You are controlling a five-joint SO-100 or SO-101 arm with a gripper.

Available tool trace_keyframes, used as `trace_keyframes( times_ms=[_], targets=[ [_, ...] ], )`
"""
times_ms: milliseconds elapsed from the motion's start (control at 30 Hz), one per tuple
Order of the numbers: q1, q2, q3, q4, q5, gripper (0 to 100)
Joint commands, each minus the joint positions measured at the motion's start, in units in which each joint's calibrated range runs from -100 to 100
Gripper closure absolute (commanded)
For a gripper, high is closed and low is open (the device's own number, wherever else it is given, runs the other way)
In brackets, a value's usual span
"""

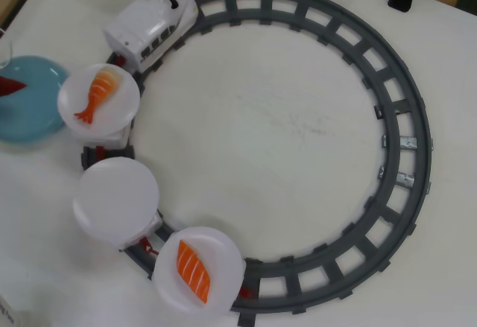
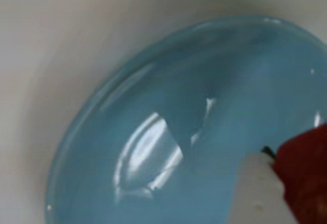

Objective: Pick up the sushi from the Shinkansen and put it on the blue dish

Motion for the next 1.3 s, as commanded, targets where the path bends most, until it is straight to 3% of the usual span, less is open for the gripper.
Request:
trace_keyframes(
  times_ms=[0,333,567,933,1267],
  targets=[
    [1.6,0.9,-5.5,-0.3,0.1,96],
    [5.0,2.6,-6.1,-0.2,0.0,96],
    [4.2,2.4,-6.6,2.0,-0.3,81],
    [3.2,1.2,-7.1,2.6,-0.3,81],
    [3.5,-17.6,-7.0,7.8,-0.3,81]
  ],
)
